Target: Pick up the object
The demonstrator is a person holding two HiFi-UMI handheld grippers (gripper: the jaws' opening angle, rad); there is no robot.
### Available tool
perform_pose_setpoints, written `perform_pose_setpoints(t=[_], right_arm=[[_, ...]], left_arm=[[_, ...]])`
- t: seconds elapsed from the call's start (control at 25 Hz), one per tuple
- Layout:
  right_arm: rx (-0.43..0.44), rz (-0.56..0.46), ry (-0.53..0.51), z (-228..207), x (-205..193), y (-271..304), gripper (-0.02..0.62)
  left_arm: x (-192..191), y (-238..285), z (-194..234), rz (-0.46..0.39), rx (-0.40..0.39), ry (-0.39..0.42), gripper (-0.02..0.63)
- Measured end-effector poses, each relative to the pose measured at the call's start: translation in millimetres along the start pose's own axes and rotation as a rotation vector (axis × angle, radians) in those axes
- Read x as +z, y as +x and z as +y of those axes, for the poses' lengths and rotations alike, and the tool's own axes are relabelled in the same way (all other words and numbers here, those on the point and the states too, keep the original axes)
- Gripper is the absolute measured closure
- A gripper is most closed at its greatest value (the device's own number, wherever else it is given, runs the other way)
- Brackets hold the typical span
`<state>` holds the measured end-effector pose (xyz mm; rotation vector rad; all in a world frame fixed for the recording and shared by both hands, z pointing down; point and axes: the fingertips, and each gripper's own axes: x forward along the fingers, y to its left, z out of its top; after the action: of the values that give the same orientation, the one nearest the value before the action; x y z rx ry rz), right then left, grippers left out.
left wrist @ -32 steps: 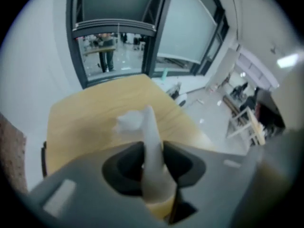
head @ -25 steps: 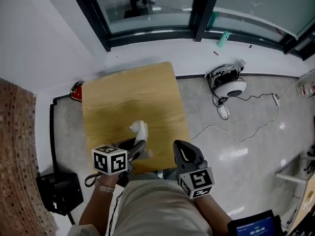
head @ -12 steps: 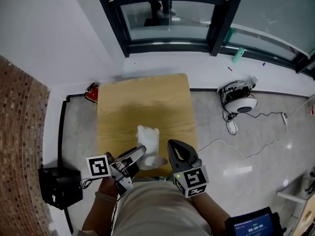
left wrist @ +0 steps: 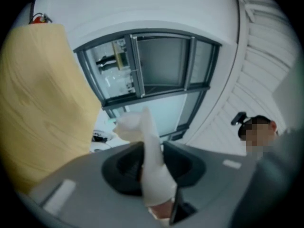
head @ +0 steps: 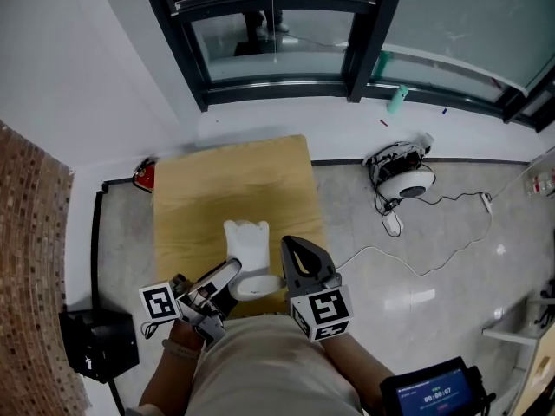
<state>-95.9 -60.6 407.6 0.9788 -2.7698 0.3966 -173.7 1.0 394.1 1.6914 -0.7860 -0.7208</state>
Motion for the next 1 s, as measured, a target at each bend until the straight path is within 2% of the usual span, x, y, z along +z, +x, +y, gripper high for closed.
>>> perform_pose_setpoints(t=[0.16,0.56,1.0], right_arm=[[-0.009,0.003,-0.009,-3.1,0.2,5.8,0.588],[-0.056,-0.012,-0.042,-19.8,1.7,5.0,0.588],[-0.063,-0.013,-0.049,-15.5,9.7,-19.5,0.588]], left_arm=[[13.9,1.9,-0.9,-0.041,-0.050,-0.030,0.480],[24.8,16.4,20.3,-0.046,-0.069,-0.107,0.479],[1.0,20.1,5.9,-0.007,-0.049,-0.118,0.479]])
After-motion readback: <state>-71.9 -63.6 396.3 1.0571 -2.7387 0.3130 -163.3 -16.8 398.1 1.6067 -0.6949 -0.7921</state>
